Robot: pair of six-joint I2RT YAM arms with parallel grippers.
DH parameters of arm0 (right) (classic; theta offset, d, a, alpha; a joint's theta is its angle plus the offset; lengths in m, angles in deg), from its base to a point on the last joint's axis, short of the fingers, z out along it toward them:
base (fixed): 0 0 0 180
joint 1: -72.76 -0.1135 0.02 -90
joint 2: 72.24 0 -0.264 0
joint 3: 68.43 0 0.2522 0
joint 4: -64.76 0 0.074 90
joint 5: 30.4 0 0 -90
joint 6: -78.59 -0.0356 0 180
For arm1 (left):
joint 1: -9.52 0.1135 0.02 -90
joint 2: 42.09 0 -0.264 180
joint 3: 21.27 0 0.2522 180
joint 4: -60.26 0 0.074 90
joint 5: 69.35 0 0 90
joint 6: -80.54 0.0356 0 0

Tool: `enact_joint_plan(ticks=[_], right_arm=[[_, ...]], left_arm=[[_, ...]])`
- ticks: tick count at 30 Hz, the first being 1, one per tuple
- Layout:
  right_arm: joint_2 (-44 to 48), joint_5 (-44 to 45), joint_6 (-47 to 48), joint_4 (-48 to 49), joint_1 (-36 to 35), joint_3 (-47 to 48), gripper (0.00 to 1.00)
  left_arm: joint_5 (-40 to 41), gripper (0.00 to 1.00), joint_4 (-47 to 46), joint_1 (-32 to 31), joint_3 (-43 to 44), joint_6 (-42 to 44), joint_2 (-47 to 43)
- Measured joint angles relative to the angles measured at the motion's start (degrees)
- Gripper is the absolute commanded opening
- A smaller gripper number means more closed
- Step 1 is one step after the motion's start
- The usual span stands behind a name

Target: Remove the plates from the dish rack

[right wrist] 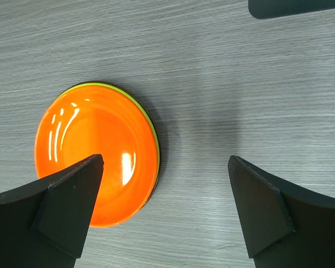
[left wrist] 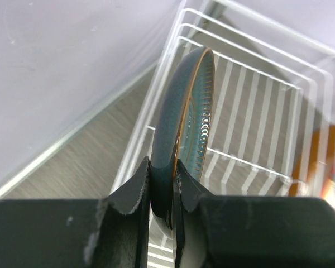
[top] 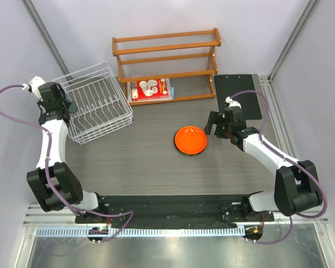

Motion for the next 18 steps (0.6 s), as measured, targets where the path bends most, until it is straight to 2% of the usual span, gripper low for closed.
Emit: enact_joint_plan(ticks=[3,10,14,18], right_arm=[[1.53,-0.39,0.00,-0.33,0.00,-0.24,1.00],[5.84,-6.49,-0.70,-0.72,-0.02,-0.26,1.00],[6.49,-12.04,-2.75,0.48,-0.44,-0.26,0.99],[6.47,-16.94,-5.68,3.04,-2.01,-0.26,0.99]], left_arm=[[-4.44,0.00,0.70,0.00,-0.17,-1.84,-2.91],[-23.21,0.00,-3.41,-2.34,-7.34,-9.86,-10.58],[-30.40,0.00,-8.33,-8.79,-15.04,-15.13,-11.56],[-34.01,0.00,-10.43,-17.42,-20.33,-18.99,-11.15]])
